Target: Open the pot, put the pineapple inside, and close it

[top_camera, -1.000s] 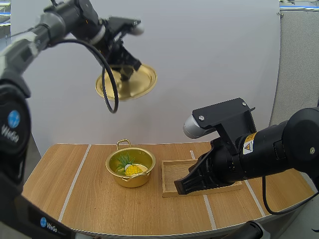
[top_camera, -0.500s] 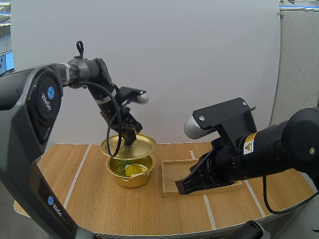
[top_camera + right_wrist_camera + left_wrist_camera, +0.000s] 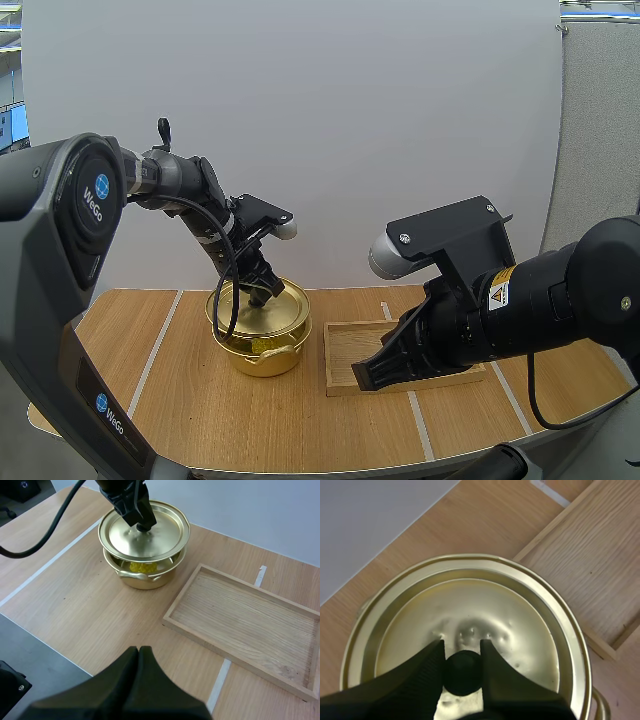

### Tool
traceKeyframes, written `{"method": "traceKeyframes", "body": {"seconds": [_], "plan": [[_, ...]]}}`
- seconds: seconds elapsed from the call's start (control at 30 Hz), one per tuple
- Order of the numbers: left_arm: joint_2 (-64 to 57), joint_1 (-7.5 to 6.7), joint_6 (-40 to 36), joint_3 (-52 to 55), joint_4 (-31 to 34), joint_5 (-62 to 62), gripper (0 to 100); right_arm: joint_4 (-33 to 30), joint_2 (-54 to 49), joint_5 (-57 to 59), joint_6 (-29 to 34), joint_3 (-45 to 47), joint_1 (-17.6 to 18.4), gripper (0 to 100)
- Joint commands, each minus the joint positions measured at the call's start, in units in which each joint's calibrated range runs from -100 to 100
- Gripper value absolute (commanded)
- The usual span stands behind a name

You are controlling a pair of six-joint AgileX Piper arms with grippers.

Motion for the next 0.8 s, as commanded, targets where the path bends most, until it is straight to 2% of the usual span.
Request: {"method": "traceKeyframes", "body": {"seconds": [0.0, 0.33, 0.6, 0.77], "plan": [[-0.29, -0.17, 1.66, 0.6, -4.3, -1.69, 0, -0.28, -0.52, 0.0, -0.53, 0.17, -0.2, 0], [2.65, -0.03, 2.28, 2.33, -4.08, -6.97, 0, -0.28, -0.52, 0.0, -0.53, 0.17, -0.2, 0], [4.85, 0.06, 2.31, 2.33, -4.08, -5.88, 0, -0.28, -0.52, 0.0, -0.53, 0.17, -0.2, 0], [6.0, 1.24, 2.31, 2.44, -4.08, -5.29, 0, -0.28, -0.52, 0.0, -0.53, 0.17, -0.2, 0]]}}
